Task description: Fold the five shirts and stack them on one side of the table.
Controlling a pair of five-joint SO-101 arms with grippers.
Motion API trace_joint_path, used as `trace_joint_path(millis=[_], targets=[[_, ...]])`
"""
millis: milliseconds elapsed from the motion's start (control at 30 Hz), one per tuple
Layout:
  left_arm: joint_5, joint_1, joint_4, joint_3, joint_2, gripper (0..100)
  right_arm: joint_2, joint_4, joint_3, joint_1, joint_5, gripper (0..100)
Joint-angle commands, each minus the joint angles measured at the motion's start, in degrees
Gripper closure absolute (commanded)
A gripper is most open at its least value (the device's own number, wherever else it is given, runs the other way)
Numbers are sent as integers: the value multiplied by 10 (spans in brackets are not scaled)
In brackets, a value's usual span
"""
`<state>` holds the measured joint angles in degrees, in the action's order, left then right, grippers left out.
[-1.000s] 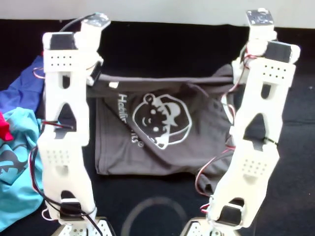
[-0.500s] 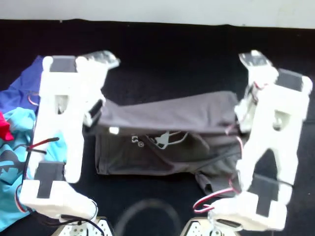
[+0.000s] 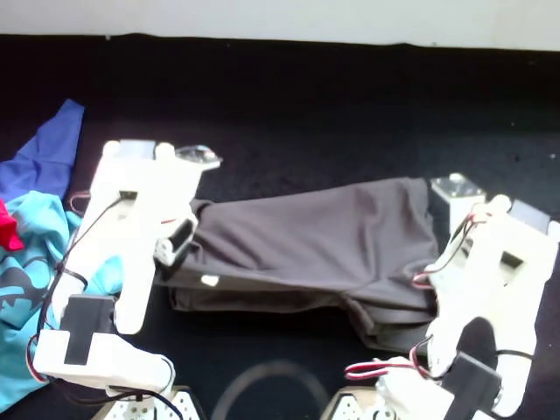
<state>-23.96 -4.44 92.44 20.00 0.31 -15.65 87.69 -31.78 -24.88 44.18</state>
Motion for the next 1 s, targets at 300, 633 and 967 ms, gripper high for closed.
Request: trace_joint_path(millis=[300,633,967], targets=[[-2,3,-120,29,-25,992,-97,-22,-11,2,8,992],[-39,-7,-72,31,-33,843,-103,-10,-5,8,8,828],[-33,-71,-42,-224,-19,840,-95,-3,180,88,-80,817]])
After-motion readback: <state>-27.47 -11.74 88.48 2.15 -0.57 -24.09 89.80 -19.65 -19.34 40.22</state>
